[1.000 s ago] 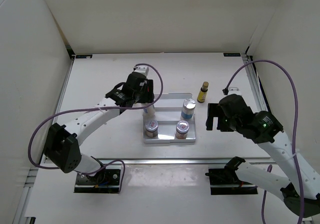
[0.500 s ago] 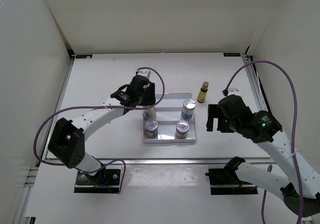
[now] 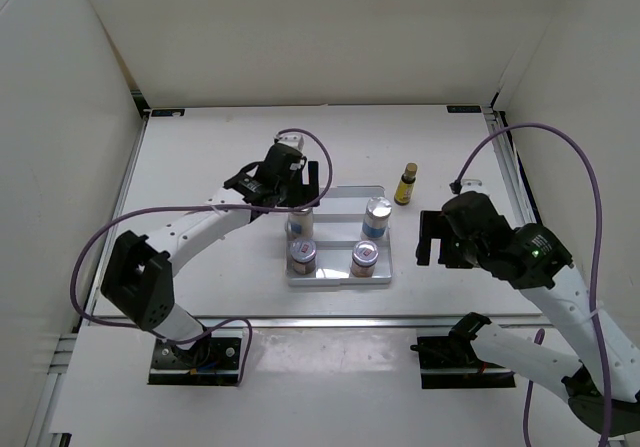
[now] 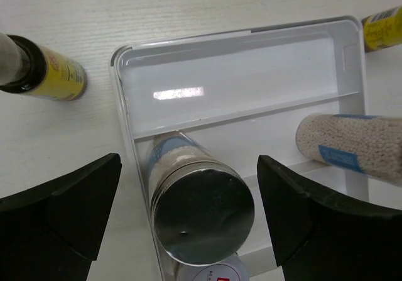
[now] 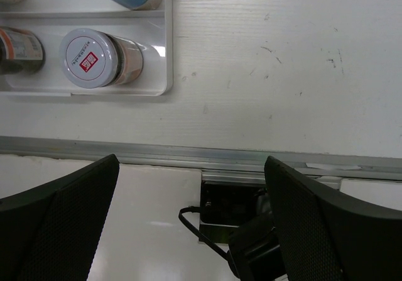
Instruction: Organize the condiment bottles
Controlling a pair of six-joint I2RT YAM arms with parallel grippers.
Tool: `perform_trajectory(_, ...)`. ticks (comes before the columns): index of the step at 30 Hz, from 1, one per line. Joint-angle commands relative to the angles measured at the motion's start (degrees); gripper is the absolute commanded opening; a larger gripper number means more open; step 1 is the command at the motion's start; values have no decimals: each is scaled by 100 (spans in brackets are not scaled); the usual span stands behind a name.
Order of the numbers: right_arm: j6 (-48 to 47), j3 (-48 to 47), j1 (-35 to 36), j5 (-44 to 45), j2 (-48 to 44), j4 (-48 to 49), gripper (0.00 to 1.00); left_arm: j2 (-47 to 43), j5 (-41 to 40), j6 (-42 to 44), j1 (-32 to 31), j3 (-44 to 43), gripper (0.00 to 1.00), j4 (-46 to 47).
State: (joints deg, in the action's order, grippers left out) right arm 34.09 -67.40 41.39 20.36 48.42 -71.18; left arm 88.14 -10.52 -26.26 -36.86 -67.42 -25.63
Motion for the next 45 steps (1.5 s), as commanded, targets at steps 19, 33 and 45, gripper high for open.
perform_trajectory(19,221,-397,19,-454,-158,-529,100,-3250,-1751,412,249,579,100,-997)
perform_trajectory(33,-384,-2335,-279,293,2249,-89,100,-1864,-2279,983,839,459,100,-417)
perform_trajectory(45,-1281,-6547,-3038,-1754,5500,-1338,100,-958,-961,1192,970,-1210,100,31)
